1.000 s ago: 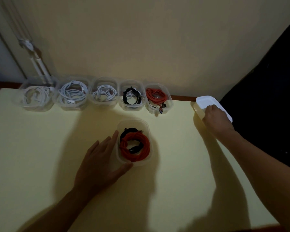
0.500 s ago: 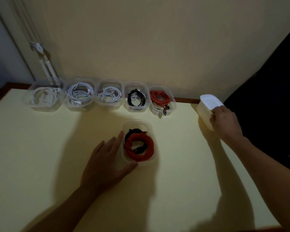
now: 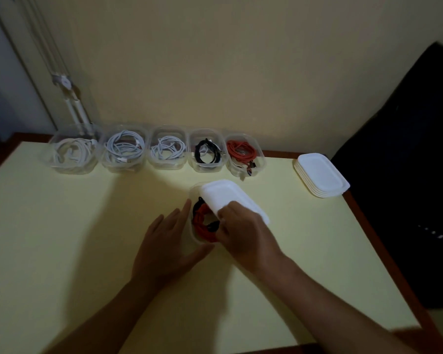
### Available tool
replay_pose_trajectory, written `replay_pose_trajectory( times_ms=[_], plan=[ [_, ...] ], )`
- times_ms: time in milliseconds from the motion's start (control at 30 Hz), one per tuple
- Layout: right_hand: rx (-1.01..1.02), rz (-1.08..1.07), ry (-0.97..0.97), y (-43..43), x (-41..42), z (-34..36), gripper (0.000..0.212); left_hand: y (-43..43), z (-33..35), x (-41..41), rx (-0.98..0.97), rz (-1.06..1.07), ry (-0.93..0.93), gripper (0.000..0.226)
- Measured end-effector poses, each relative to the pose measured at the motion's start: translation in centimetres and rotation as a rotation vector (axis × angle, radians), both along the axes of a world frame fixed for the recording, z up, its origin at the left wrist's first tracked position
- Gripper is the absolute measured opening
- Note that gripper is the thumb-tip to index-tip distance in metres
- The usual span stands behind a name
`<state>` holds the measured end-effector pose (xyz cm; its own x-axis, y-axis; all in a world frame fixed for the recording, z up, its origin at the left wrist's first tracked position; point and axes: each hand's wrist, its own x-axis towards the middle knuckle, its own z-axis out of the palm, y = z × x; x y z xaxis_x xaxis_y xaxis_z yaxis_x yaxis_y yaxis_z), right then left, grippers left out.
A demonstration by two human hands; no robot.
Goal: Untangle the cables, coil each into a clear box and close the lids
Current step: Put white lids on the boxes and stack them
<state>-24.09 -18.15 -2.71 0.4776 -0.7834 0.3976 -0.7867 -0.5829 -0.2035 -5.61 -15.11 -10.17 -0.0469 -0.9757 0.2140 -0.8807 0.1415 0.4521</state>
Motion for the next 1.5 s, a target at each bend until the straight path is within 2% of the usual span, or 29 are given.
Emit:
replay_pose_trajectory(
  times_ms=[100,200,300,367,433,533,733,967,1133,1200,1367,1500],
  plan=[
    [-0.029,-0.019,0.092,0.6,2.4,-1.0,0.021,-0.1,-0.5,0.2,0.011,-0.011,-0.001,0.1],
    [0.008,-0.023,0.002,0.7,3.2,-1.1,0.025,-0.2,-0.7,0.5,0.011,-0.043,-0.038,0.097],
    [-0.077,-0.053,-0.009,-0.9,2.5,0.7,0.033,-0.2,-0.3,0.4,0.008,-0.017,-0.012,0.104],
    [0.085,-0.139,0.153,-2.7,1.5,1.2,0.051,-0.1,0.0,0.1,0.005,-0.003,-0.006,0.106],
    [0.211,-0.124,0.292,-3.9,0.3,0.2,0.069,-0.1,0.2,0.0,0.011,-0.003,-0.016,0.107],
    [0.274,-0.065,0.355,-4.1,-0.3,-1.6,0.075,0.0,0.3,0.0,0.019,-0.007,-0.039,0.108],
    [0.323,-0.193,0.35,-3.6,1.9,-1.8,0.096,-0.1,0.1,0.1,0.038,-0.04,-0.046,0.116],
    [0.336,-0.275,0.256,-3.7,3.7,-3.9,0.089,0.4,1.1,0.1,0.021,-0.064,0.07,0.108],
    [0.34,-0.283,0.233,-4.0,3.8,-4.4,0.089,-0.6,1.0,0.4,0.08,-0.038,0.297,0.068],
    [0.356,-0.265,0.235,-3.9,3.7,-4.3,0.087,-1.7,0.7,0.2,0.109,-0.008,0.356,0.062],
    [0.409,-0.111,0.224,-4.0,2.0,-4.0,0.094,-2.9,0.4,0.2,0.161,-0.041,0.327,0.071],
    [0.412,-0.134,0.181,-2.1,1.8,-3.9,0.093,-3.3,2.2,0.6,0.153,-0.08,0.22,0.06]
  ],
)
